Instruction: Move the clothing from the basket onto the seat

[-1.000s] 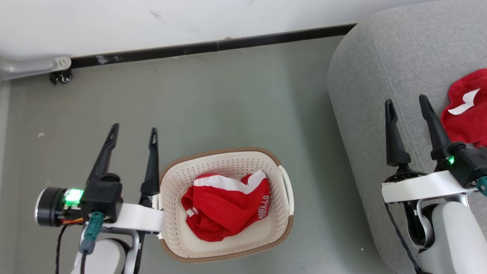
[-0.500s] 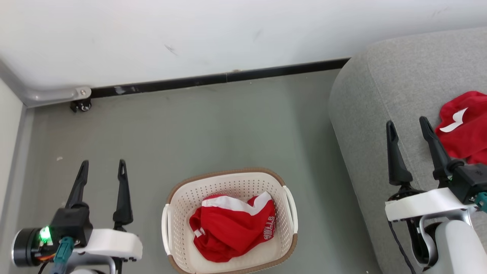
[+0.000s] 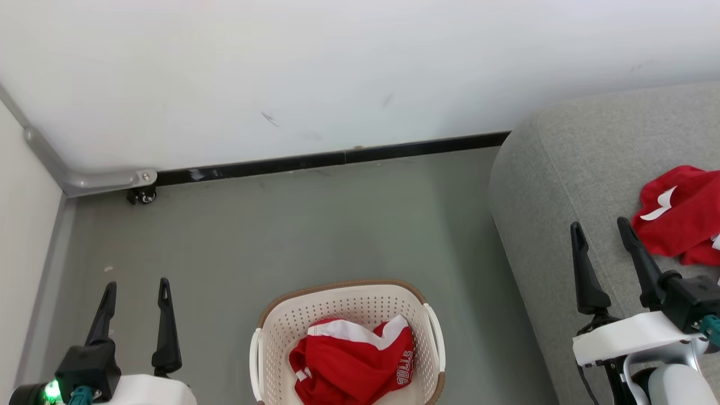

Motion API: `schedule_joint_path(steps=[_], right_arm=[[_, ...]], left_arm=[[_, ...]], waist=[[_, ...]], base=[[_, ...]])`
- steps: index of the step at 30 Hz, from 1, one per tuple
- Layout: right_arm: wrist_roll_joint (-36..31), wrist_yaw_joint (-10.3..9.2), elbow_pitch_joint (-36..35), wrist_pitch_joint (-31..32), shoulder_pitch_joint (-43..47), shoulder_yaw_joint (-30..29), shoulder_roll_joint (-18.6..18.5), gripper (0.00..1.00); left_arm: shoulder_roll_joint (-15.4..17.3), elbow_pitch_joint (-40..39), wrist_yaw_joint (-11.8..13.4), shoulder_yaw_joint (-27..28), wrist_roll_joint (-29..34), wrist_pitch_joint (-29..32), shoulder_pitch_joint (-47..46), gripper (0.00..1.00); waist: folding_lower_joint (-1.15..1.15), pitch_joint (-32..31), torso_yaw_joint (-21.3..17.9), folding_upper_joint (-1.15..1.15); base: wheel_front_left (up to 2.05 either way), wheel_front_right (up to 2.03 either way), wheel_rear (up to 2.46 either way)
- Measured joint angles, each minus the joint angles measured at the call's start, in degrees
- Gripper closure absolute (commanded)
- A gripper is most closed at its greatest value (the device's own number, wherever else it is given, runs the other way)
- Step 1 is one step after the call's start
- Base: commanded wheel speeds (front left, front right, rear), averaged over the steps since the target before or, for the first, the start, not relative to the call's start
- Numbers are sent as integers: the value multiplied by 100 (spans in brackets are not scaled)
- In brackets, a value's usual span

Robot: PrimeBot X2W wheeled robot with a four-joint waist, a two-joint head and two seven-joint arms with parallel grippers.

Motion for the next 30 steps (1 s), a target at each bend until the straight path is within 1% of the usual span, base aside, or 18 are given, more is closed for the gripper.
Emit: schedule_joint_path(steps=[16,30], right_arm=[[212,0,-209,397,488,157,3,0],[265,0,-466,672,664,194,8,0]], left_arm=[[-8,-186,24,67,-115,43,538,0],[-35,-405,113,108,-210,43,768,0]], waist=[[0,-457,67,0],[0,-554,113,0]], base=[[0,0,0],[0,0,0]])
